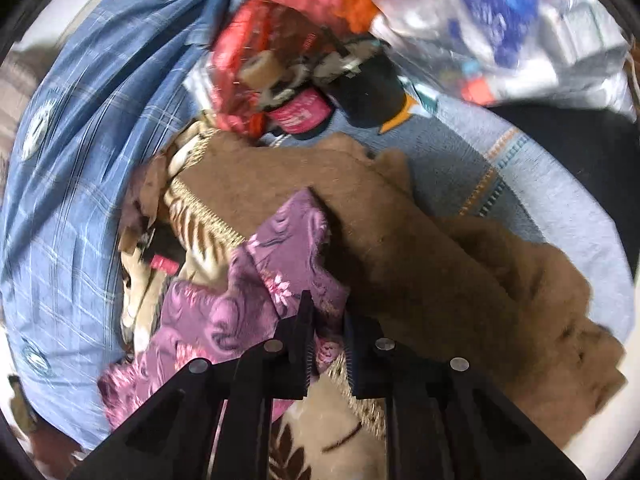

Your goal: Fold small clothes

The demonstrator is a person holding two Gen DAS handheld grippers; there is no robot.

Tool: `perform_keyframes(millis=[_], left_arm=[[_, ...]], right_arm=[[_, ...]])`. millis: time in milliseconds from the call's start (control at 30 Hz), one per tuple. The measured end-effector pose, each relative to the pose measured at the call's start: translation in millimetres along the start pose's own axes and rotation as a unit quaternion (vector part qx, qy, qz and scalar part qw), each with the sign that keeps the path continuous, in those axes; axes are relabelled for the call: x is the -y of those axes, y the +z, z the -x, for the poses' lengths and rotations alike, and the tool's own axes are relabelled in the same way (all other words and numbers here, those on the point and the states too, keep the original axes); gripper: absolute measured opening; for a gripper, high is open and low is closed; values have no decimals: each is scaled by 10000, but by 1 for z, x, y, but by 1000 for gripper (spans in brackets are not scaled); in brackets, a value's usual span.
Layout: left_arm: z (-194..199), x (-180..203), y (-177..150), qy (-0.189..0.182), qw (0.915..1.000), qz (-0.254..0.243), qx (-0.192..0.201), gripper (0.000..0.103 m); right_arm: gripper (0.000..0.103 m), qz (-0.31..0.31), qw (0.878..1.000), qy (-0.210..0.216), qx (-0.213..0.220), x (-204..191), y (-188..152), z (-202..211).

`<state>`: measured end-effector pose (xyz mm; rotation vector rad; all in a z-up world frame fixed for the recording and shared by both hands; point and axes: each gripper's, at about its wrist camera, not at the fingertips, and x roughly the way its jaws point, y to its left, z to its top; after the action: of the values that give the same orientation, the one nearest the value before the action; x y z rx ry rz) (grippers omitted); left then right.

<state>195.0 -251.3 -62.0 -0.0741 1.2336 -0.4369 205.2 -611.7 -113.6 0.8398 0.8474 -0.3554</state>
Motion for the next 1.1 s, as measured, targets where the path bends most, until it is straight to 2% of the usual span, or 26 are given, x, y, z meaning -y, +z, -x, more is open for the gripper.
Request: perform_keyframes(millis=[100, 200, 300, 433, 533, 600, 700, 800, 867, 900, 933, 967, 1000, 1067, 1100], left_arm=[[14, -15, -4, -159, 9995, 246, 136, 102], [36, -35, -7, -432, 9967, 598, 352, 102], [62, -60, -12, -785, 9900, 1001, 612, 102], [95, -95, -23, -1149, 9790, 1406, 925, 102], [116, -129, -34, -1268, 9701, 1697, 1187, 102], [118, -150, -39, -1284, 9666, 1871, 1188, 102], [103, -173, -42, -1345, 9678, 1896, 970, 102], [79, -190, -51, -1332, 9692, 1918, 782, 102], [58, -198, -56, -1309, 9696, 1991, 557, 102], [44, -205, -61, -1322, 9668, 2155, 384, 95], [35, -210, -65, -1410, 9628, 2288, 290, 80], [22, -215, -69, -1582, 9558, 2471, 159, 72], [18, -217, -72, -1651, 9521, 2571, 83, 57], [14, -217, -75, -1701, 9487, 2664, 48, 43], [16, -214, -75, -1710, 9491, 2642, 120, 19]], right_arm=[[13, 380, 9984, 106, 416, -23, -12, 37], [13, 1120, 9891, 535, 787, -67, -35, 83], [13, 1964, 9693, 1038, 1054, -117, -75, 133], [13, 3135, 9302, 1690, 884, -183, -155, 169], [13, 3787, 9028, 1980, 484, -216, -214, 161], [13, 4152, 8880, 1969, 193, -231, -252, 145], [13, 4427, 8705, 2119, -362, -241, -300, 115], [13, 4808, 8557, 1836, -538, -241, -341, 87], [13, 4927, 8480, 1807, -736, -239, -359, 74], [13, 4993, 8443, 1781, -787, -236, -364, 69], [13, 5103, 8398, 1677, -787, -234, -371, 65], [13, 5186, 8367, 1580, -776, -233, -377, 62], [13, 5243, 8338, 1528, -810, -233, -379, 58], [13, 5306, 8295, 1495, -897, -231, -381, 51], [13, 5329, 8282, 1475, -915, -231, -381, 50]])
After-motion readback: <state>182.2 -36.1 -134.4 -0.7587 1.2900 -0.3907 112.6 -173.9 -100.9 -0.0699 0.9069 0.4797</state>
